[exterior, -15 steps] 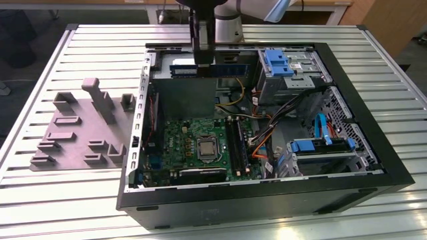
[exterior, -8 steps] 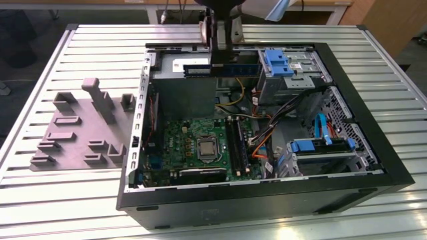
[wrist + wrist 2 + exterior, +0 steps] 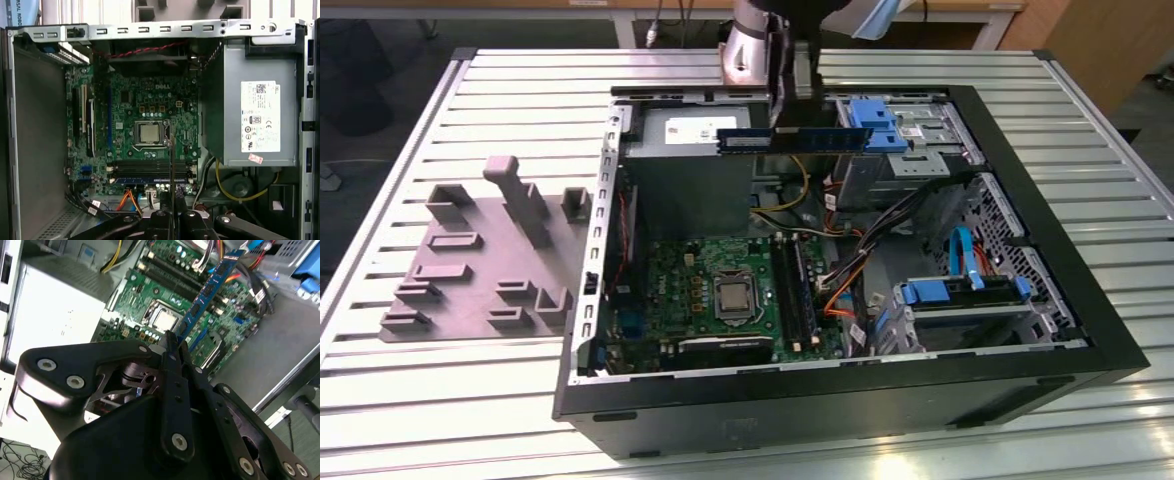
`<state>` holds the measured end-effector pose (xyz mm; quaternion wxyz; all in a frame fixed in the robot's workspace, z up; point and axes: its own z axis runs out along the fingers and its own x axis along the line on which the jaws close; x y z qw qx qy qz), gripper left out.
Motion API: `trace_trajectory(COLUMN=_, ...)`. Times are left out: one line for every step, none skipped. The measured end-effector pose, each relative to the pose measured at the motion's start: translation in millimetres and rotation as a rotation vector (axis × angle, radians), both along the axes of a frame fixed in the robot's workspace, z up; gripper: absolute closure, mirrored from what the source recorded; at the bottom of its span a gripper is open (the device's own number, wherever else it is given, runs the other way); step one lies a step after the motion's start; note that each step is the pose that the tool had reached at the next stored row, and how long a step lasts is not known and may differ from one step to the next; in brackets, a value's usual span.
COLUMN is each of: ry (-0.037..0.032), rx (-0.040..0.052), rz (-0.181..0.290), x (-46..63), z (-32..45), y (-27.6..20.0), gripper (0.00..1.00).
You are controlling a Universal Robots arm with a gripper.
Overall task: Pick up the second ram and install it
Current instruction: 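Pick up the second ram and move it above second insertion slot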
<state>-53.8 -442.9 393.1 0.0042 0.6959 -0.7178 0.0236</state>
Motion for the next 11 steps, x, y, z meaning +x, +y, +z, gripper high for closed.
trace_trajectory(ry=0.0, rx=0.0, rz=0.0, x=3.2, z=0.0, y=0.0, gripper=0.86)
trace_trajectory(ry=0.0, rx=-0.0001, rz=0.0, x=6.3, z=0.0, y=0.0, gripper=0.86)
trace_trajectory(ry=0.0, rx=-0.0001, rz=0.0, x=9.4, z=0.0, y=0.0, gripper=0.86)
trace_trajectory(ry=0.0, rx=0.0, rz=0.0, x=12.7, z=0.0, y=0.0, gripper=0.86)
trace_trajectory(ry=0.0, rx=0.0001, rz=0.0, x=16.3, z=0.0, y=0.0, gripper=0.86)
trace_trajectory(ry=0.0, rx=0.0, rz=0.0, x=19.7, z=0.0, y=0.0, gripper=0.86)
trace_trajectory(ry=0.0, rx=0.0, rz=0.0, x=22.9, z=0.0, y=0.0, gripper=0.86)
trace_trajectory(ry=0.0, rx=0.0001, rz=0.0, x=26.0, z=0.0, y=0.0, gripper=0.86)
trace_trajectory(ry=-0.0001, rx=0.0, rz=0.0, x=28.5, z=0.0, y=-0.1, gripper=0.86)
trace_trajectory(ry=0.0, rx=0.0, rz=0.0, x=29.6, z=0.0, y=0.0, gripper=0.86)
trace_trajectory(ry=0.0, rx=0.0, rz=0.0, x=29.9, z=0.0, y=0.0, gripper=0.86)
